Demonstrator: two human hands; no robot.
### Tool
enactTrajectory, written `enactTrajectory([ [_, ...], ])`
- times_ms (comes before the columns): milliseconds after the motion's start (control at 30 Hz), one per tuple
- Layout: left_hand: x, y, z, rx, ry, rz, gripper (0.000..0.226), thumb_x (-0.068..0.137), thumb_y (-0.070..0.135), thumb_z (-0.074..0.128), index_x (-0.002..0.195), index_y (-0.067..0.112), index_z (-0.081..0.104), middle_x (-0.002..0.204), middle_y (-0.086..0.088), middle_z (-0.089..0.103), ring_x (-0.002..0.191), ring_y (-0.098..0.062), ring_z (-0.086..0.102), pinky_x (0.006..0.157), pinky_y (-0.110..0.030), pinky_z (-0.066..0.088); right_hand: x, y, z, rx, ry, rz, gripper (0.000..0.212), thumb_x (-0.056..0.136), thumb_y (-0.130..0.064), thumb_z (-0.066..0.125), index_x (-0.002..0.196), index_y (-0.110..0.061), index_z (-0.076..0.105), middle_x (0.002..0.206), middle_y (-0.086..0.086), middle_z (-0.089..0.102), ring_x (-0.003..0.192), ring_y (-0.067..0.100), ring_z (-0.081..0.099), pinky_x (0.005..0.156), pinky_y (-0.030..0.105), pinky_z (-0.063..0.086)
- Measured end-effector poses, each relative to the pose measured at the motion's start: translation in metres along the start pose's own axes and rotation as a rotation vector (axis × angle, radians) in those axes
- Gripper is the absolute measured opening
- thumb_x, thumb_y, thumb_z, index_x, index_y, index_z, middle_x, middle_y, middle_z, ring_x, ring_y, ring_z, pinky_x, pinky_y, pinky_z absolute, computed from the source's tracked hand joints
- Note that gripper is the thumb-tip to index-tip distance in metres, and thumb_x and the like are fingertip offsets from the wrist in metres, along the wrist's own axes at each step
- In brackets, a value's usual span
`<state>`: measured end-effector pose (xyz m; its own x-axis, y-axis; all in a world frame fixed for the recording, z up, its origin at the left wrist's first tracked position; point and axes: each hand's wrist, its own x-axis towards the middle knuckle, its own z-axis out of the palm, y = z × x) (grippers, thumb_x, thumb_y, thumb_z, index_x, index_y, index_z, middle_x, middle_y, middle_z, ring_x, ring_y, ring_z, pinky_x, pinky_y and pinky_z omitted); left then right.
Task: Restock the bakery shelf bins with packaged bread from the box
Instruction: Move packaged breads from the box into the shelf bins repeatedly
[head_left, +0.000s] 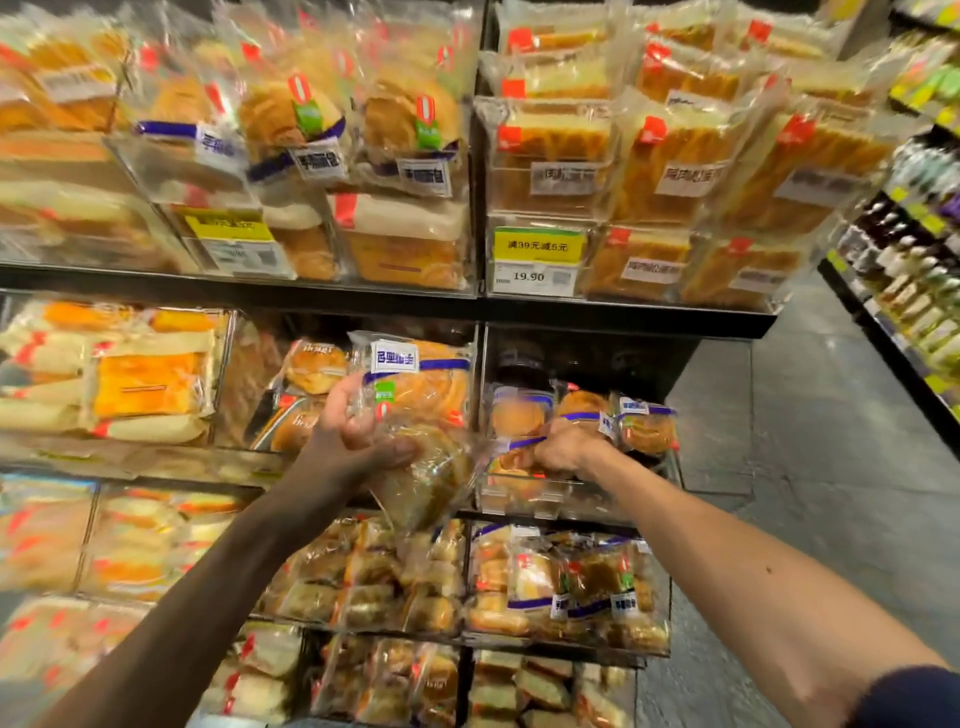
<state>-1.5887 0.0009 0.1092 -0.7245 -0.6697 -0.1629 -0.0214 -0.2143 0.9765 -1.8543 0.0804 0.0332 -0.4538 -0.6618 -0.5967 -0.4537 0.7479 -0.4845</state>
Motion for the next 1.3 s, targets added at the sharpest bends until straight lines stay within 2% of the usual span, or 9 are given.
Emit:
enactTrajectory([
  [167, 0.012, -0.007, -0.012, -0.020, -0.037, -0.042, 0.106, 0.037, 0.039, 0.100, 0.130, 0.028, 0.048, 0.100, -0.001, 0.074, 0.092, -0.016, 0.072, 0.071, -0.027, 0.058, 0.011, 0.000, 0.001, 0.059, -0.094, 0.062, 0.023, 0.091, -0.025, 0.071, 0.110, -0.014, 0.062, 0.098, 0.001, 0.066, 0.084, 0.011, 0.059, 0.062, 0.024, 0.045],
  [333, 0.020, -0.002, -0.006, -0.049, -0.099, -0.121, 0.107, 0.027, 0.043, 0.100, 0.120, 0.038, 0.048, 0.106, 0.001, 0.074, 0.095, -0.023, 0.073, 0.067, -0.035, 0.060, 0.015, 0.008, -0.004, 0.102, -0.209, 0.035, 0.046, 0.093, -0.020, 0.066, 0.136, -0.015, 0.050, 0.122, 0.005, 0.064, 0.108, 0.021, 0.062, 0.099, 0.039, 0.051],
  [533, 0.022, 0.006, 0.014, -0.042, -0.097, -0.144, 0.113, 0.027, 0.042, 0.100, 0.125, 0.041, 0.044, 0.109, 0.002, 0.074, 0.099, -0.023, 0.072, 0.070, -0.035, 0.061, 0.020, 0.020, -0.008, 0.515, -0.379, 0.057, 0.072, 0.092, -0.001, 0.065, 0.152, -0.013, 0.027, 0.123, 0.015, 0.065, 0.076, 0.016, 0.063, 0.065, 0.029, 0.057],
  [667, 0.019, 0.010, 0.037, -0.012, -0.063, -0.124, 0.108, 0.039, 0.030, 0.099, 0.131, 0.033, 0.041, 0.105, 0.000, 0.075, 0.095, -0.022, 0.073, 0.068, -0.033, 0.060, 0.024, 0.017, -0.013, -0.174, -0.281, -0.042, 0.098, 0.085, -0.060, 0.068, 0.159, -0.025, 0.015, 0.149, 0.009, 0.045, 0.124, 0.027, 0.053, 0.097, 0.042, 0.049],
  [733, 0.017, 0.012, 0.046, 0.013, -0.053, -0.123, 0.116, 0.032, 0.038, 0.100, 0.132, 0.030, 0.042, 0.108, -0.002, 0.074, 0.097, -0.023, 0.073, 0.068, -0.033, 0.060, 0.018, 0.013, -0.021, -0.393, -0.222, -0.100, 0.095, 0.087, -0.063, 0.063, 0.158, -0.021, 0.017, 0.160, 0.008, 0.031, 0.141, 0.032, 0.037, 0.112, 0.043, 0.038],
  [833, 0.016, 0.015, 0.057, 0.038, -0.063, -0.106, 0.120, 0.033, 0.044, 0.099, 0.137, 0.029, 0.042, 0.117, -0.006, 0.071, 0.104, -0.027, 0.070, 0.073, -0.036, 0.060, -0.008, 0.009, -0.048, -0.130, -0.116, -0.282, 0.047, 0.096, -0.054, 0.054, 0.128, -0.018, 0.056, 0.125, 0.009, 0.063, 0.107, 0.024, 0.061, 0.089, 0.036, 0.050],
  [967, 0.023, 0.013, 0.076, 0.059, -0.078, -0.082, 0.122, 0.034, 0.044, 0.099, 0.139, 0.028, 0.040, 0.118, -0.003, 0.071, 0.107, -0.025, 0.069, 0.075, -0.033, 0.059, -0.055, 0.007, -0.092, 0.837, -0.424, -0.334, 0.071, 0.082, -0.076, 0.047, 0.111, -0.013, 0.059, 0.086, 0.003, 0.060, 0.076, 0.016, 0.059, 0.074, 0.035, 0.055],
  [1167, 0.046, 0.014, 0.109, 0.165, -0.179, -0.031, 0.099, 0.065, 0.015, 0.091, 0.144, 0.033, 0.035, 0.126, -0.001, 0.068, 0.113, -0.023, 0.067, 0.085, -0.035, 0.059, -0.086, 0.017, -0.102, 0.896, -0.105, -0.363, 0.036, 0.088, -0.013, 0.073, 0.119, -0.003, 0.058, 0.104, 0.019, 0.074, 0.078, 0.017, 0.072, 0.066, 0.032, 0.060],
  [1300, 0.053, 0.011, 0.108, 0.322, -0.105, -0.028, 0.128, 0.036, 0.050, 0.098, 0.146, 0.047, 0.032, 0.128, 0.009, 0.064, 0.111, -0.016, 0.067, 0.084, -0.031, 0.059, -0.078, 0.046, -0.122, 0.701, 0.144, -0.265, 0.041, 0.083, -0.017, 0.080, 0.116, -0.006, 0.059, 0.095, 0.016, 0.075, 0.077, 0.029, 0.069, 0.074, 0.041, 0.057],
])
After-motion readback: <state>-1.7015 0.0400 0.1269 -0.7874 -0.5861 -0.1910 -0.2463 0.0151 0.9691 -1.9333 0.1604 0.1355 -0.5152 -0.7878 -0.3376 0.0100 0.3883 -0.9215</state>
